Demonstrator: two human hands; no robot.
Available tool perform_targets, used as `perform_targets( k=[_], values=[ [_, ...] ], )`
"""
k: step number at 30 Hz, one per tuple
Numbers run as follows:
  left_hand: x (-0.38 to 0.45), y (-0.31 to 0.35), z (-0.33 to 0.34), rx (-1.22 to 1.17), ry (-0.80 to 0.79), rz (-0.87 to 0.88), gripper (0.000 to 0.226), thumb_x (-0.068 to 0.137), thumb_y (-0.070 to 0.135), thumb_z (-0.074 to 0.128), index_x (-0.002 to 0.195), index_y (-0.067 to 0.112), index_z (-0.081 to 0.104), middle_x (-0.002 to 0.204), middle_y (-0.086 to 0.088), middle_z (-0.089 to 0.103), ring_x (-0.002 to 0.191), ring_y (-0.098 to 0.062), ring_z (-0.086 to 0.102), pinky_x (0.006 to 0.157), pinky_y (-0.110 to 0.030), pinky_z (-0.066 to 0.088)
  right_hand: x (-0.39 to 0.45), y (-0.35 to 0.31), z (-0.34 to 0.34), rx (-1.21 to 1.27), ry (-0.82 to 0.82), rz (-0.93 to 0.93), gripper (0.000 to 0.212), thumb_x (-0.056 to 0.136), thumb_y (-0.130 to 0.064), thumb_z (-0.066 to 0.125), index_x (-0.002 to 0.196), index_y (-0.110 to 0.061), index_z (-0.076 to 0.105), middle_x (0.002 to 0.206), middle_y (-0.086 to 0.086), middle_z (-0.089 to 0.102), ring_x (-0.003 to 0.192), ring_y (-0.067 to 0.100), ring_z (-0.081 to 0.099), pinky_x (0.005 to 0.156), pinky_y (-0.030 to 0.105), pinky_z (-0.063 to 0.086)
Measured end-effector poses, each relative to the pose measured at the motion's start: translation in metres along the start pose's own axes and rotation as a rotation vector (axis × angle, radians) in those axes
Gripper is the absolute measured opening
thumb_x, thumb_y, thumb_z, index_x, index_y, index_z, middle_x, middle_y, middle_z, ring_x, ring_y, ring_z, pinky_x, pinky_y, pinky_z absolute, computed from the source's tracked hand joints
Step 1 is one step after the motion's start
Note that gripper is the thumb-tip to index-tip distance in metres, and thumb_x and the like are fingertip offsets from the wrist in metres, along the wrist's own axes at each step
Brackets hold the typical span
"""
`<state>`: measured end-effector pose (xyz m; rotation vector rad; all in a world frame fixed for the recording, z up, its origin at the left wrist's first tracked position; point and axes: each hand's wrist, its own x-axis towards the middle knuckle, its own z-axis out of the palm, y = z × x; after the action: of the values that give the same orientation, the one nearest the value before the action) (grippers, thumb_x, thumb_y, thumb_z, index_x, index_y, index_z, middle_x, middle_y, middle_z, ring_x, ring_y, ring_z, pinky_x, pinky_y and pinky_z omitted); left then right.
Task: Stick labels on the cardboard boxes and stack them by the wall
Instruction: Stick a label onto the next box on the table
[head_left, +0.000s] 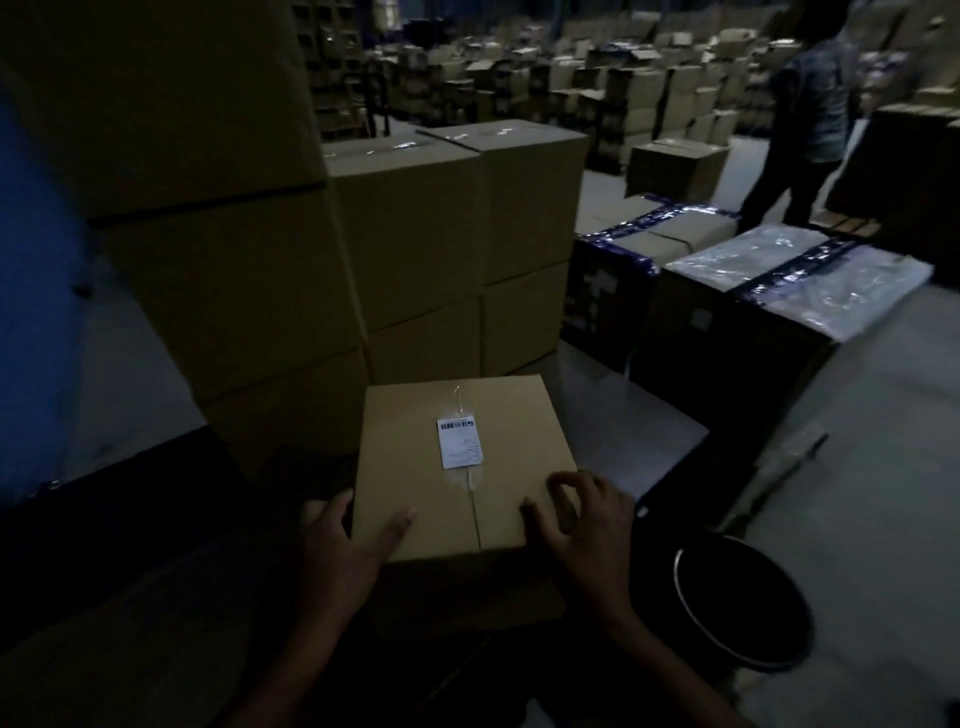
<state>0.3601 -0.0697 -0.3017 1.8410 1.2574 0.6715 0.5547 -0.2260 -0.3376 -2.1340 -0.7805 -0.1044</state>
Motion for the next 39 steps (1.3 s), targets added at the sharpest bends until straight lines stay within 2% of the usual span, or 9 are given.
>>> perform_targets(
  k=[4, 9, 14, 17, 20, 25, 29, 34, 39],
  values=[
    [0.023, 0.022, 0.04, 0.003, -0.088, 0.034, 0.045, 0.074, 0.037, 0.086, 0.107, 0.024, 0.058, 0.106, -0.002, 0.043, 0.094, -0.021, 0.054, 0.082, -0.032, 0.044, 0.023, 0.03, -0.01, -0.076, 0.032, 0.039, 0.047, 0.074, -0.065, 0.052, 0.103, -0.029, 0.064, 0.11, -0.004, 0.062, 0.106, 0.024, 0.052, 0.081, 0.024, 0.025],
    [0.056, 0.041, 0.082, 0.059, -0.051, 0.072, 0.073, 0.077, 0.029, 0.086, 0.137, 0.003, 0.055, 0.124, -0.016, 0.047, 0.109, -0.03, 0.053, 0.094, -0.038, 0.044, 0.058, 0.049, -0.016, -0.131, 0.056, 0.036, 0.044, 0.076, -0.062, 0.056, 0.102, -0.028, 0.064, 0.109, 0.0, 0.059, 0.104, 0.023, 0.047, 0.088, 0.033, 0.038],
    [0.101, 0.061, 0.124, 0.201, -0.003, 0.157, 0.059, 0.085, 0.026, 0.078, 0.136, 0.003, 0.057, 0.132, -0.024, 0.052, 0.123, -0.041, 0.045, 0.104, -0.044, 0.036, 0.094, 0.061, -0.021, -0.203, 0.042, -0.044, 0.032, 0.081, -0.051, 0.064, 0.098, -0.024, 0.064, 0.121, 0.002, 0.054, 0.114, 0.022, 0.043, 0.09, 0.033, 0.043],
    [0.13, 0.074, 0.152, 0.296, -0.044, 0.192, 0.058, 0.094, 0.027, 0.066, 0.144, 0.005, 0.048, 0.143, -0.022, 0.047, 0.131, -0.041, 0.039, 0.11, -0.046, 0.032, 0.106, 0.07, -0.024, -0.272, 0.075, -0.137, 0.03, 0.085, -0.052, 0.055, 0.091, -0.024, 0.065, 0.108, -0.005, 0.059, 0.1, 0.019, 0.047, 0.079, 0.024, 0.039],
    [0.147, 0.094, 0.18, 0.445, -0.073, 0.257, 0.074, 0.092, 0.051, 0.059, 0.15, 0.009, 0.039, 0.151, -0.015, 0.042, 0.137, -0.037, 0.036, 0.117, -0.048, 0.022, 0.112, 0.072, -0.027, -0.244, 0.089, -0.213, 0.02, 0.089, -0.043, 0.06, 0.083, -0.025, 0.067, 0.092, -0.012, 0.06, 0.087, 0.009, 0.049, 0.071, 0.017, 0.037],
    [0.17, 0.123, 0.215, 0.661, -0.131, 0.335, 0.127, 0.06, 0.102, 0.028, 0.151, 0.014, 0.031, 0.152, -0.011, 0.036, 0.142, -0.033, 0.03, 0.117, -0.062, -0.002, 0.126, 0.072, -0.025, -0.118, 0.09, -0.183, 0.026, 0.091, -0.032, 0.063, 0.068, -0.021, 0.063, 0.08, -0.015, 0.057, 0.069, -0.001, 0.056, 0.061, 0.021, 0.047],
    [0.197, 0.137, 0.229, 0.671, -0.187, 0.431, 0.142, 0.045, 0.11, 0.015, 0.151, 0.019, 0.031, 0.152, -0.008, 0.037, 0.141, -0.029, 0.032, 0.12, -0.059, 0.0, 0.137, 0.068, -0.012, -0.066, 0.06, -0.188, 0.027, 0.091, -0.034, 0.061, 0.068, -0.02, 0.063, 0.08, -0.014, 0.059, 0.063, 0.0, 0.058, 0.058, 0.023, 0.049],
    [0.231, 0.139, 0.226, 0.674, -0.271, 0.532, 0.145, 0.039, 0.111, 0.012, 0.153, 0.023, 0.028, 0.15, -0.004, 0.038, 0.14, -0.024, 0.034, 0.12, -0.055, 0.004, 0.156, 0.049, 0.003, -0.017, -0.11, -0.184, 0.027, 0.091, -0.041, 0.058, 0.072, -0.025, 0.069, 0.081, -0.015, 0.063, 0.062, -0.001, 0.059, 0.057, 0.007, 0.042],
    [0.236, 0.136, 0.229, 0.677, -0.275, 0.546, 0.14, 0.043, 0.111, 0.018, 0.153, 0.025, 0.028, 0.154, -0.001, 0.035, 0.144, -0.021, 0.03, 0.12, -0.058, -0.003, 0.207, 0.065, 0.005, -0.101, -0.007, -0.08, 0.013, 0.088, -0.034, 0.065, 0.089, -0.023, 0.071, 0.093, -0.009, 0.063, 0.08, -0.001, 0.05, 0.066, 0.001, 0.033]
  ],
)
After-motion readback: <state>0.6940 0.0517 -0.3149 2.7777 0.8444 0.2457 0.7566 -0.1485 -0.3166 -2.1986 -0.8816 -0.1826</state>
